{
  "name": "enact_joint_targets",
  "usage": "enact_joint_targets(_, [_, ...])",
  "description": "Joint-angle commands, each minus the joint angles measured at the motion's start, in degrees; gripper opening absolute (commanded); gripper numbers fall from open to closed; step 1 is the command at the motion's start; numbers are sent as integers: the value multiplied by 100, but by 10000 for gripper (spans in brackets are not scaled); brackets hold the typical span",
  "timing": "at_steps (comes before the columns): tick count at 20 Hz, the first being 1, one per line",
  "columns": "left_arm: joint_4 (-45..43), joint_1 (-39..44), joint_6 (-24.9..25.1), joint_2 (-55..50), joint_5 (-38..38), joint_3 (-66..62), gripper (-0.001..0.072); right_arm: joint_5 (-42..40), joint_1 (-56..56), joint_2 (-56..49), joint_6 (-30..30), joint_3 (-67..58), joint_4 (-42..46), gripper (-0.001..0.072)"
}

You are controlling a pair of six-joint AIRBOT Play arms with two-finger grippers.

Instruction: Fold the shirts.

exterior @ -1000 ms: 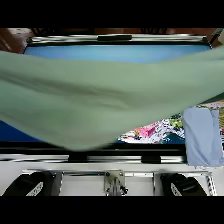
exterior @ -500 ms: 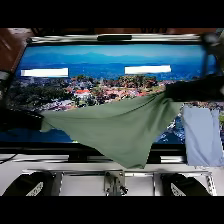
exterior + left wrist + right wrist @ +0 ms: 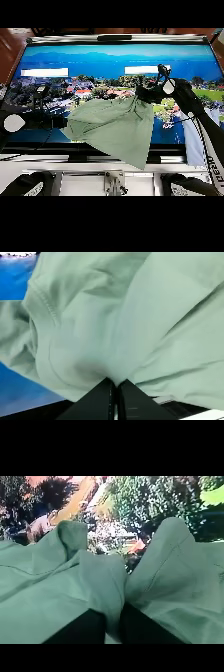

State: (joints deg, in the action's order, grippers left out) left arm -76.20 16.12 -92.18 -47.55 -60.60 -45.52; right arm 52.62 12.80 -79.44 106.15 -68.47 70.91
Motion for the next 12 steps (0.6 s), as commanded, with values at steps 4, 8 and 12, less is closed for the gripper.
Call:
enact_joint_targets(4, [120, -2, -2, -15, -22, -74, 36, 2798, -942, 737, -1580, -323, 496, 506])
enact_joint_targets(8, [120, -2, 9, -17, -116, -275, 36, 4288, -2059, 1954, -1989, 675, 1143, 506])
enact_joint_targets(12, [120, -4, 153, -20, -157, -304, 36, 3519, -2911, 3029, -1930, 3587, -603, 685])
